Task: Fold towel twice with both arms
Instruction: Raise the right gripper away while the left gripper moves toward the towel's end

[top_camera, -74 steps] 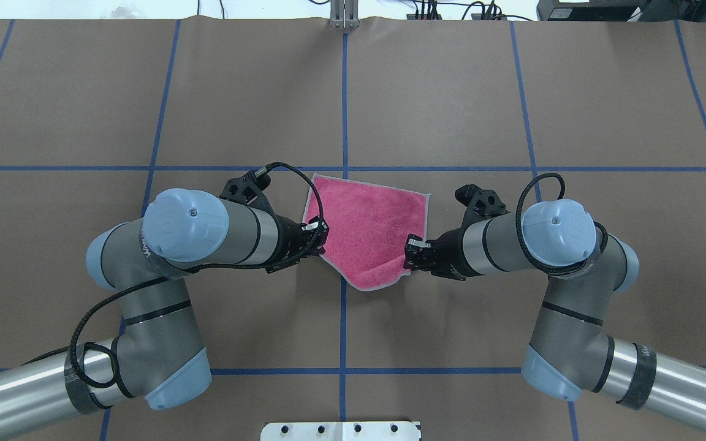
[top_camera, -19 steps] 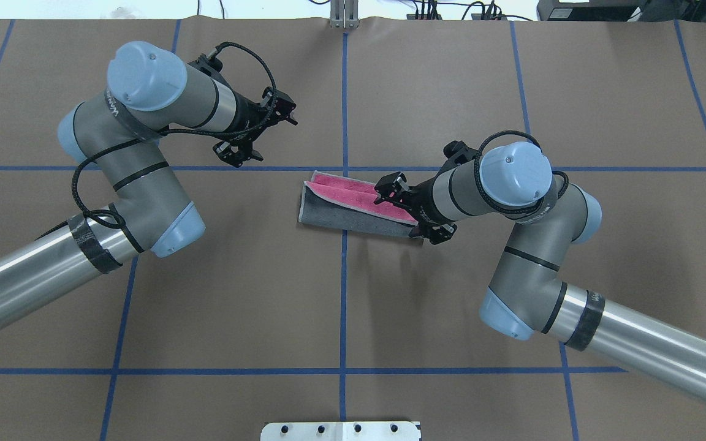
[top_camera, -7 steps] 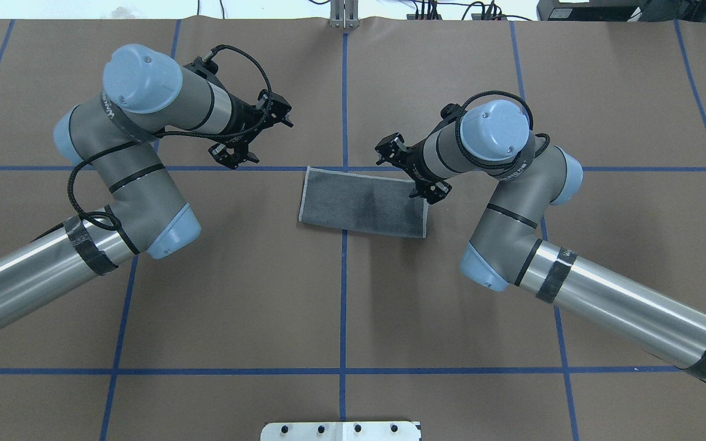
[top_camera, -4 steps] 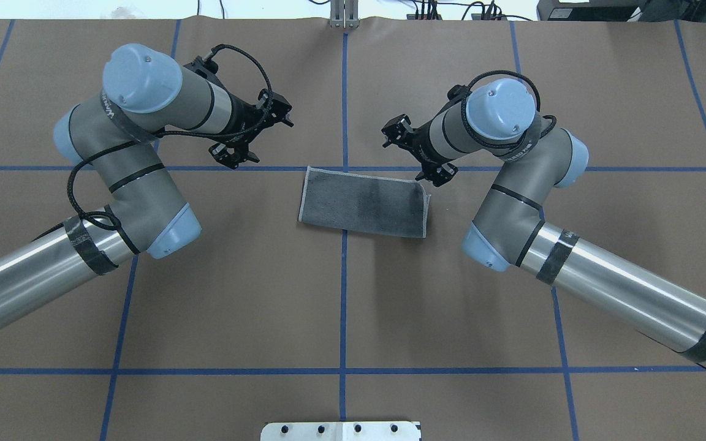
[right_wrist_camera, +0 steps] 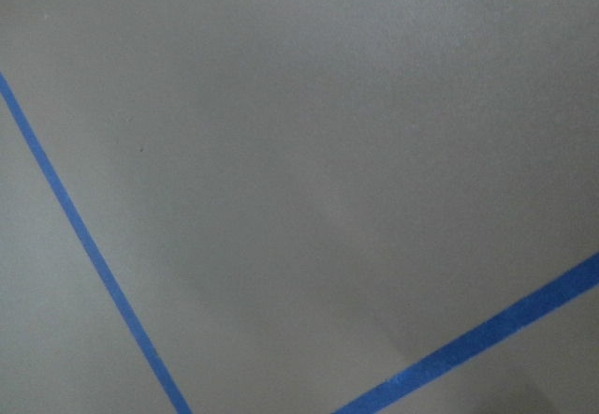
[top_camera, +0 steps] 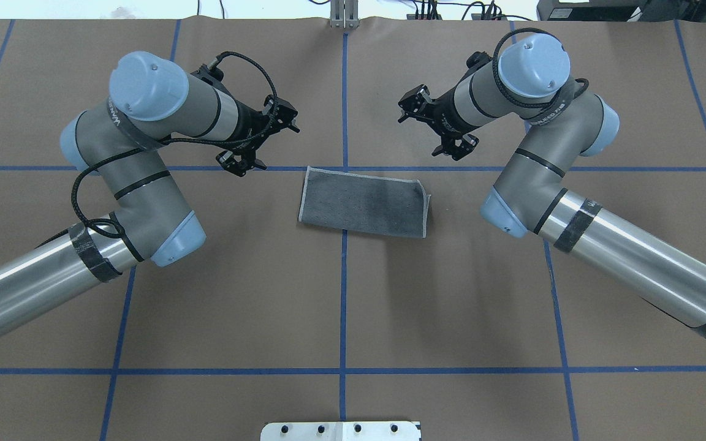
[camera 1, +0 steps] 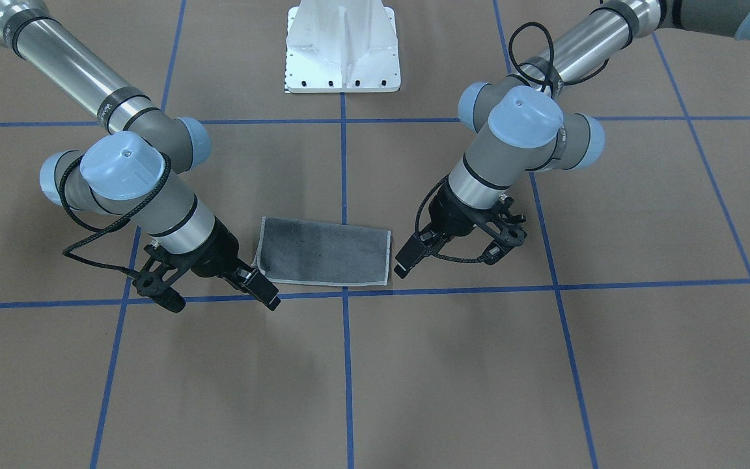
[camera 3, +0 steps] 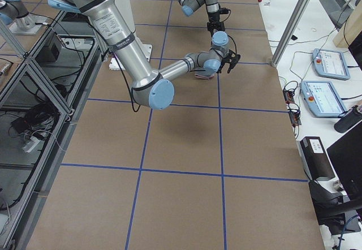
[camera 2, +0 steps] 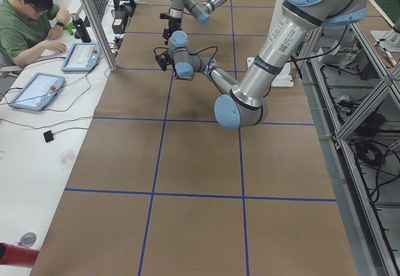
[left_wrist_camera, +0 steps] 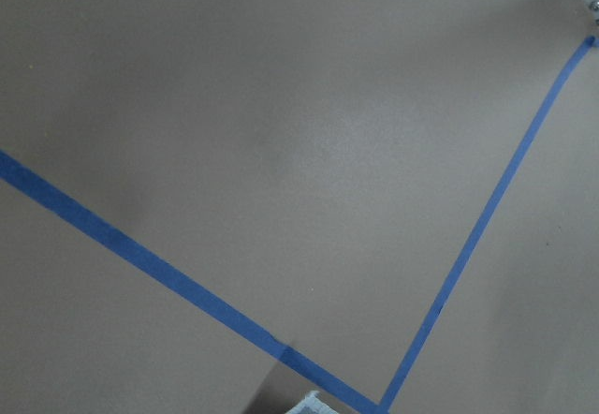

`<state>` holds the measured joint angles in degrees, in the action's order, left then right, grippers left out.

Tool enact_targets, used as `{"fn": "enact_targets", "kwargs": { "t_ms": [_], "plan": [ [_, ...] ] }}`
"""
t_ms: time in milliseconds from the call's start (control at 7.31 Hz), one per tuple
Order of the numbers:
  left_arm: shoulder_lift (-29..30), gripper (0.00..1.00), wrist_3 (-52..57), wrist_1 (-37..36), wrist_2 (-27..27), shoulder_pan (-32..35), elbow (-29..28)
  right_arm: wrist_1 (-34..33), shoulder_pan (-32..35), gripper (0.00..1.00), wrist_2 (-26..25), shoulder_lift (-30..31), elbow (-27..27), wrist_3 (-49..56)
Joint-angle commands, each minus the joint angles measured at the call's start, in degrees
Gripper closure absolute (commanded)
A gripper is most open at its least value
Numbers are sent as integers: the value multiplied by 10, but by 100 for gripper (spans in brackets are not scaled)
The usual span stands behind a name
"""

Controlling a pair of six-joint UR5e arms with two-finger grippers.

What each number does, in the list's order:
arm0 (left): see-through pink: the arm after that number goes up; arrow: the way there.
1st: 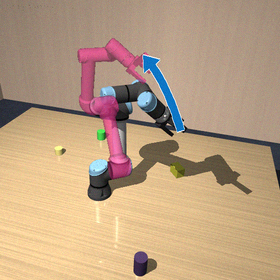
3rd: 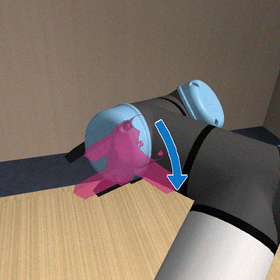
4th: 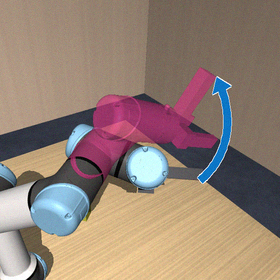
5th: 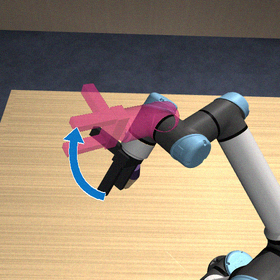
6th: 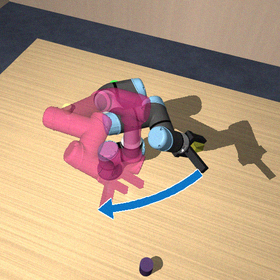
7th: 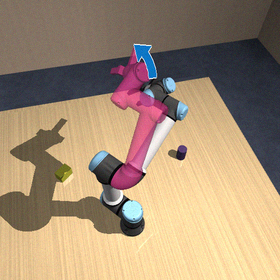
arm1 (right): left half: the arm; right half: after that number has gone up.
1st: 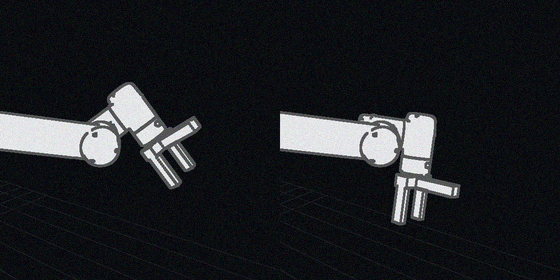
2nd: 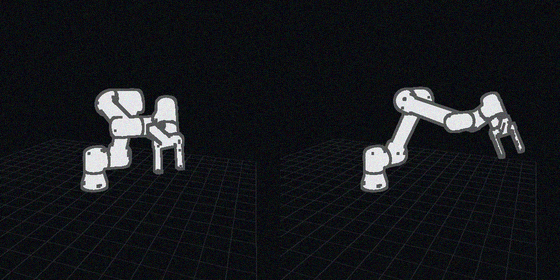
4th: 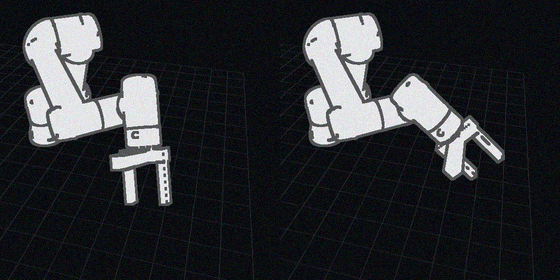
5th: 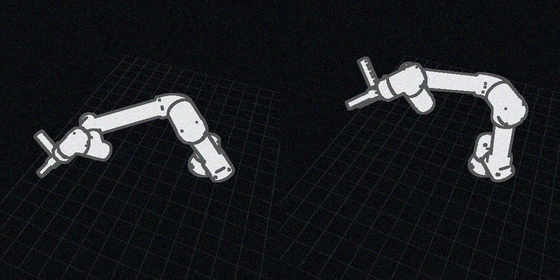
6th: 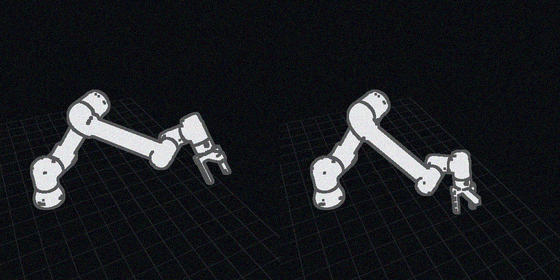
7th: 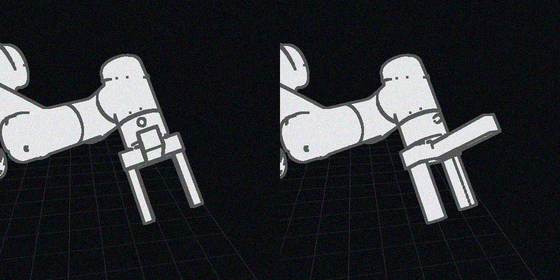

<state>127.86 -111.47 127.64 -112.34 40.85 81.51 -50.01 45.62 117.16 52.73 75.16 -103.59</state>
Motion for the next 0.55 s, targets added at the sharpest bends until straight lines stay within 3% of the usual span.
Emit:
{"fn": "enact_targets", "kwargs": {
  "t_ms": [0,410],
  "plan": [
    [0,0,-14,0,25,-37,1,3,15,1,11,1,3,17],
    [-8,0,-16,-1,51,-83,1,3,32,1,34,0,5,22]
  ]
}}
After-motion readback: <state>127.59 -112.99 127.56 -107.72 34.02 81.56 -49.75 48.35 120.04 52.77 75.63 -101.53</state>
